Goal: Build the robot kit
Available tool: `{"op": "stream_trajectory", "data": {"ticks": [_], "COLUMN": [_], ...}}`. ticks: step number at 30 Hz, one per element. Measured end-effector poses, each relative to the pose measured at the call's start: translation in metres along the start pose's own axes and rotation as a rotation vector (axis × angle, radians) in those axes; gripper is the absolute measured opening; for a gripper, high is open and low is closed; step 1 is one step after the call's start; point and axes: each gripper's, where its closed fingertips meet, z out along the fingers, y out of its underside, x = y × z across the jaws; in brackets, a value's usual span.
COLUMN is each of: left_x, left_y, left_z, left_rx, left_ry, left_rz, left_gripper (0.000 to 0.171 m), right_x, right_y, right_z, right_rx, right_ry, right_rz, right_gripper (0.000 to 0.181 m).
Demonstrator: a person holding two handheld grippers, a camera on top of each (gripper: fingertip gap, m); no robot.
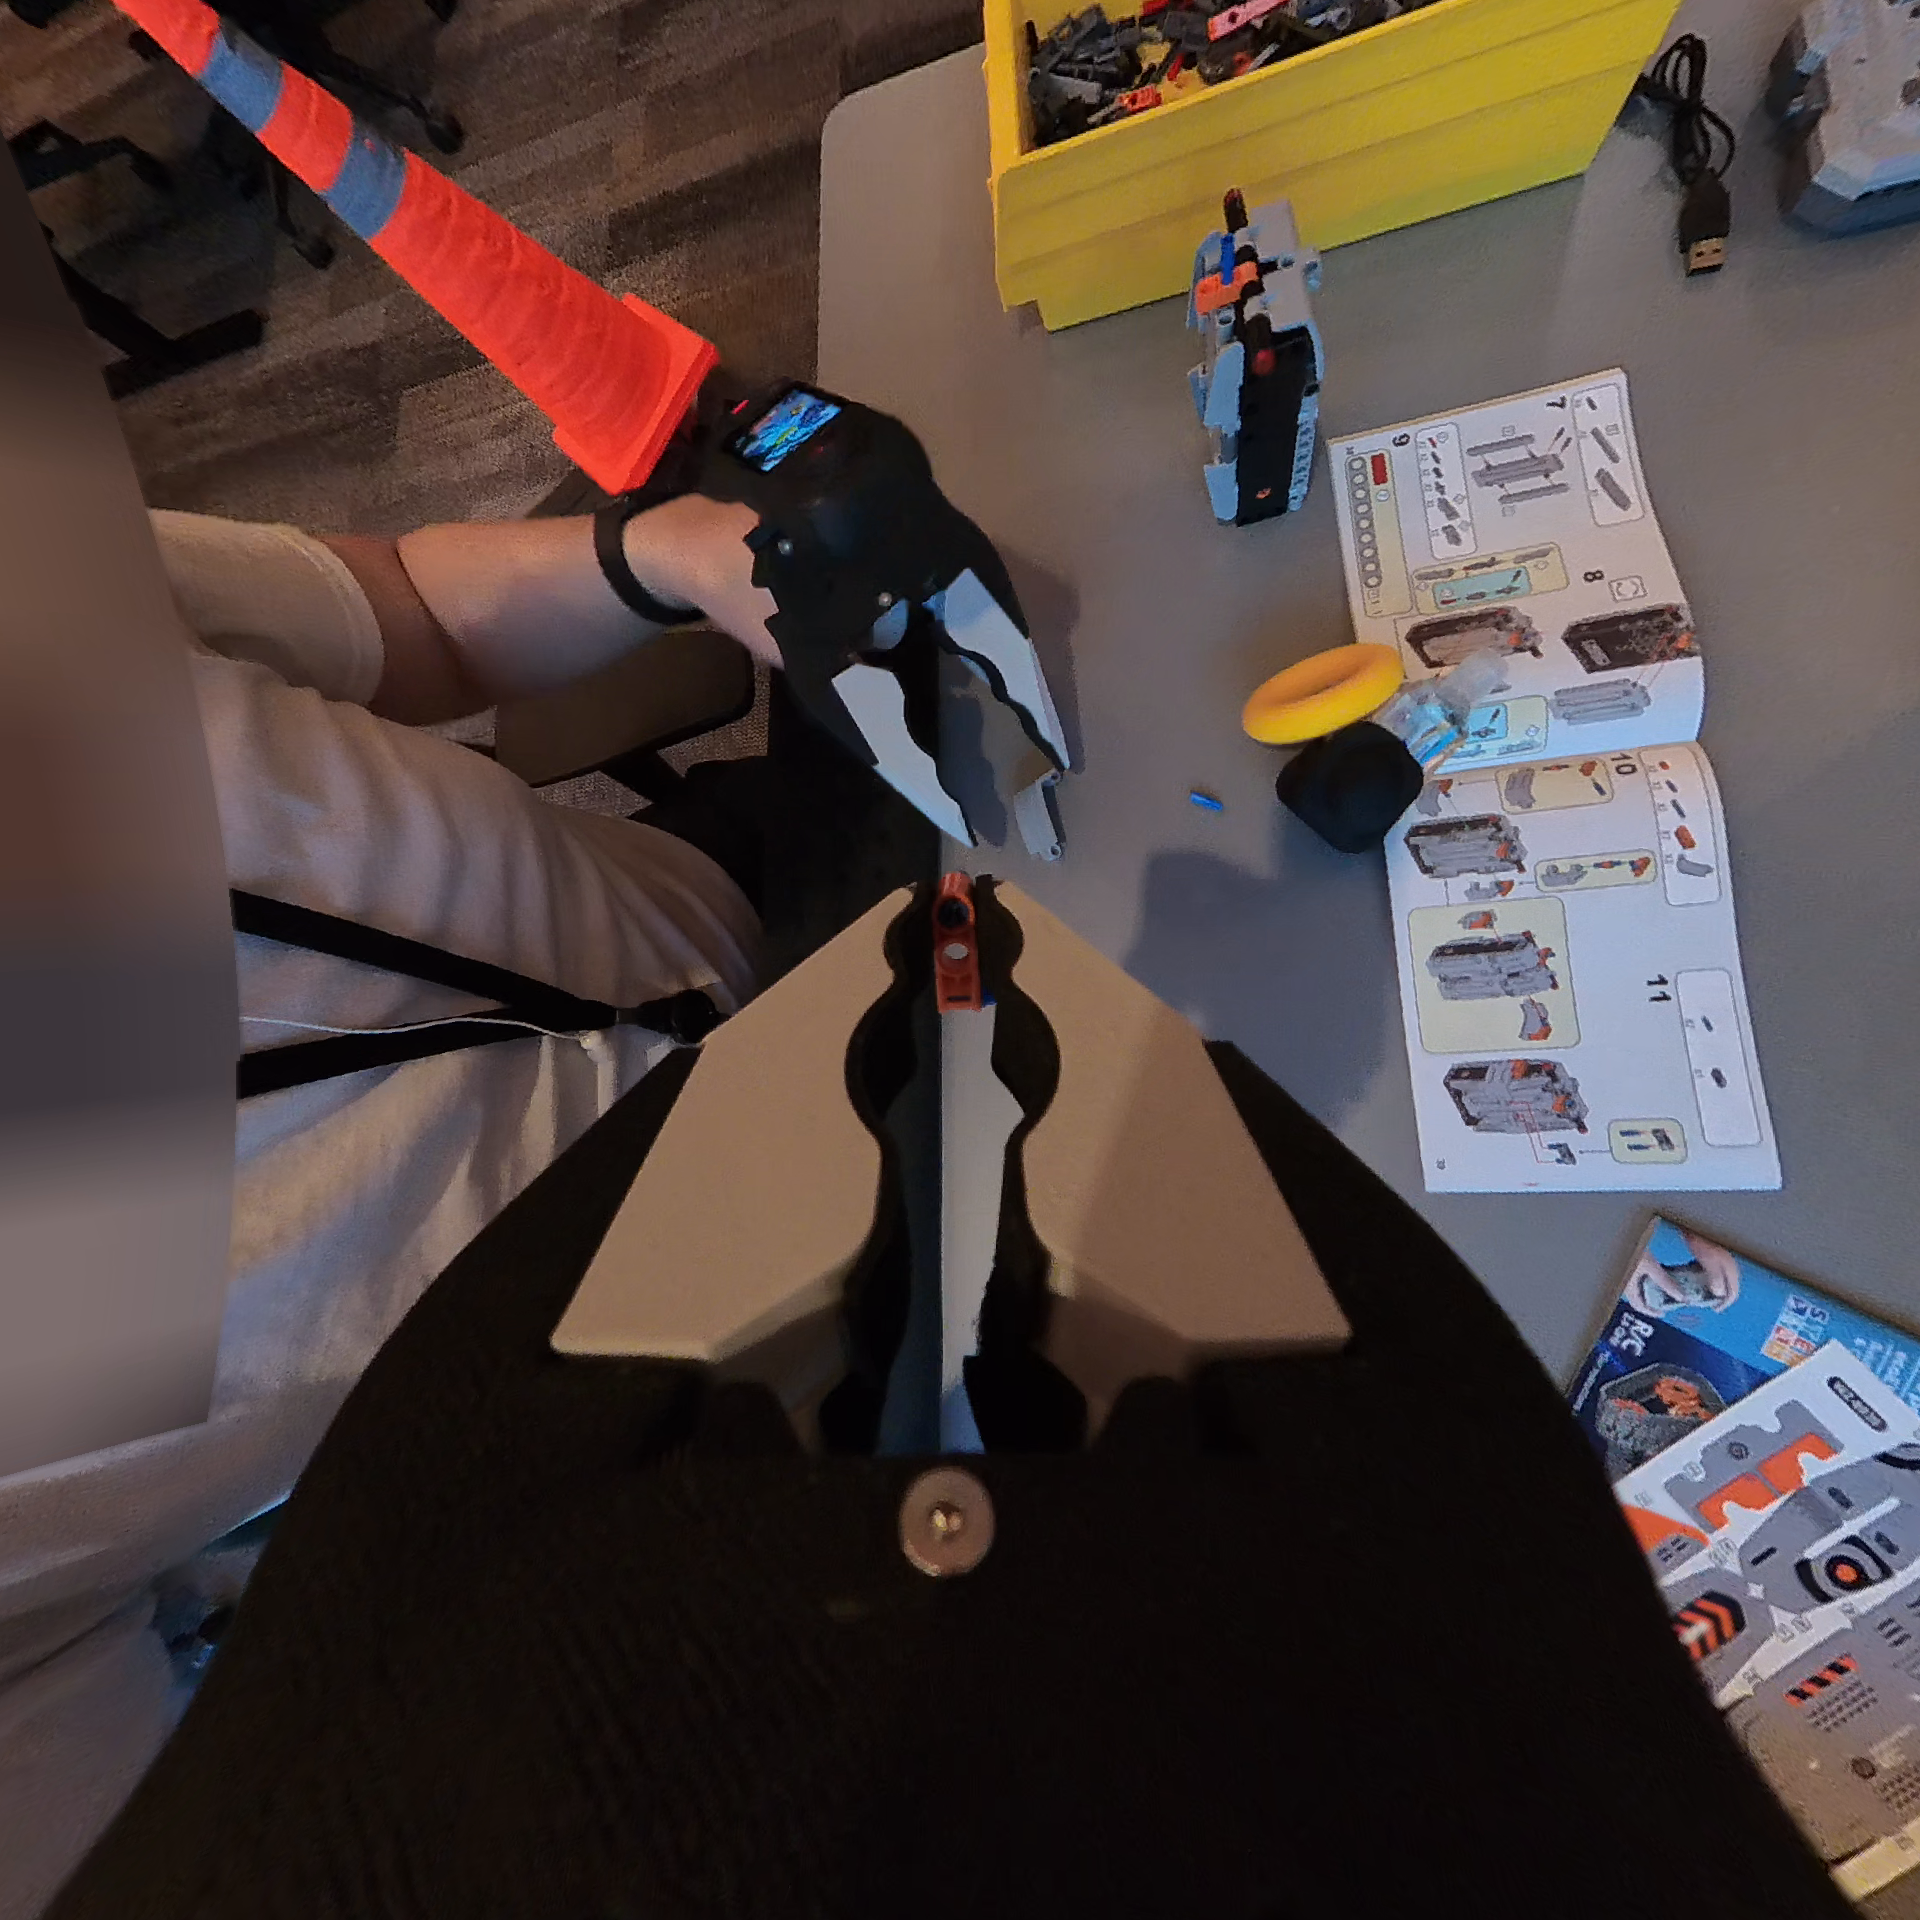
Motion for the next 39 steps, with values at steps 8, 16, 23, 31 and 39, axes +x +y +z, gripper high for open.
{"op": "stream_trajectory", "data": {"ticks": [8,16,23,31,39], "left_x": [0.003,0.007,0.017,0.026,-0.001], "left_y": [0.008,0.024,-0.003,-0.011,-0.031], "left_z": [0.011,0.018,0.040,0.049,0.004], "left_rx": [-0.325,-0.446,-0.428,-0.379,-0.016], "left_ry": [0.095,0.146,0.229,0.281,0.201], "left_rz": [0.427,0.474,0.554,0.576,-0.096], "left_gripper": [0.029,0.000,0.000,0.025,0.038], "right_x": [0.000,0.004,0.010,0.005,0.010], "right_y": [0.021,0.039,0.038,0.048,0.078], "right_z": [-0.020,-0.033,-0.033,-0.029,0.023], "right_rx": [0.064,0.082,0.083,0.072,0.068], "right_ry": [0.008,0.022,0.026,0.026,0.127], "right_rz": [0.020,0.046,0.045,0.048,-0.034], "right_gripper": [0.006,0.006,0.006,0.006,0.006]}}
